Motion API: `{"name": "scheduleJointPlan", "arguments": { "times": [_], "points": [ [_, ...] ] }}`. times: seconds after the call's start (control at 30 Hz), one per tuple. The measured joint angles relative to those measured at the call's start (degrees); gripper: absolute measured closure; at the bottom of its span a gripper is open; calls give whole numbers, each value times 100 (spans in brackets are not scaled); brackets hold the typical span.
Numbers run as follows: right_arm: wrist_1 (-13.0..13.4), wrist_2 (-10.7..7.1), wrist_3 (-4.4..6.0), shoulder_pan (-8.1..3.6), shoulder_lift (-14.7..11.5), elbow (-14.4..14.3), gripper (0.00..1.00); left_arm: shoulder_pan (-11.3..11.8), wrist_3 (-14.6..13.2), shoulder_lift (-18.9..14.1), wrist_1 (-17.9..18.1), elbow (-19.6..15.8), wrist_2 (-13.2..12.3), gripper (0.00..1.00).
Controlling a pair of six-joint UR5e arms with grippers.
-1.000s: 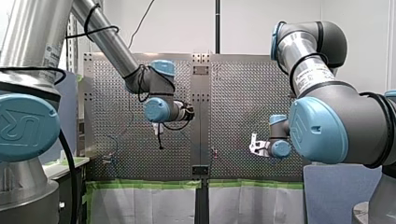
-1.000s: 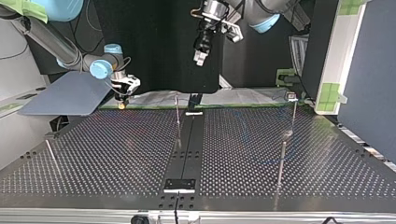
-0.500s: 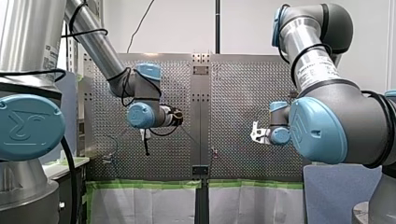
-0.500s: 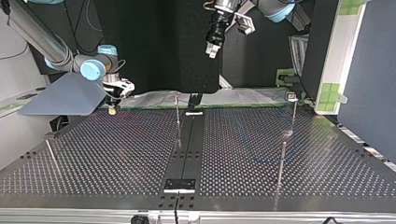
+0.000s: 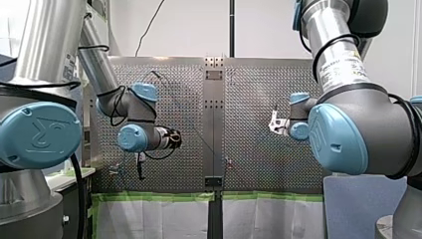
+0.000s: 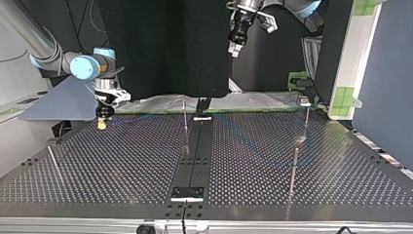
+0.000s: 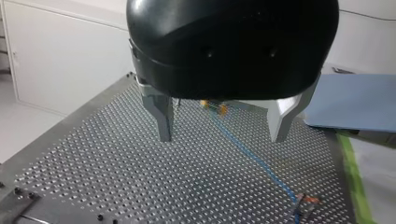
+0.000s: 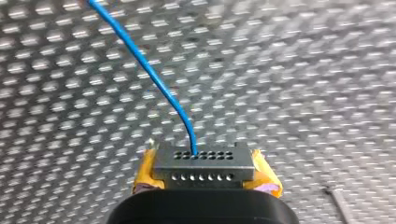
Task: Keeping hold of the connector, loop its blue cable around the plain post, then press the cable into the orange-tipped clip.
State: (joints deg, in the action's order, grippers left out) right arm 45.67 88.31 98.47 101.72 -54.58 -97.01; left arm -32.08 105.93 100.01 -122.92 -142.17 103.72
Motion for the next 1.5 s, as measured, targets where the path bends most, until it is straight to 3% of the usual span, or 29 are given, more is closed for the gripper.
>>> {"name": "scheduleJointPlan", "arguments": {
  "times": [0.27, 1.5],
  "points": [
    [48, -20, 14, -6, -99, -7, 100, 23, -29, -3, 24, -144, 19, 0],
    [48, -23, 16, -7, -102, -7, 100, 24, -38, -5, 22, -151, 29, 0]
  ]
}}
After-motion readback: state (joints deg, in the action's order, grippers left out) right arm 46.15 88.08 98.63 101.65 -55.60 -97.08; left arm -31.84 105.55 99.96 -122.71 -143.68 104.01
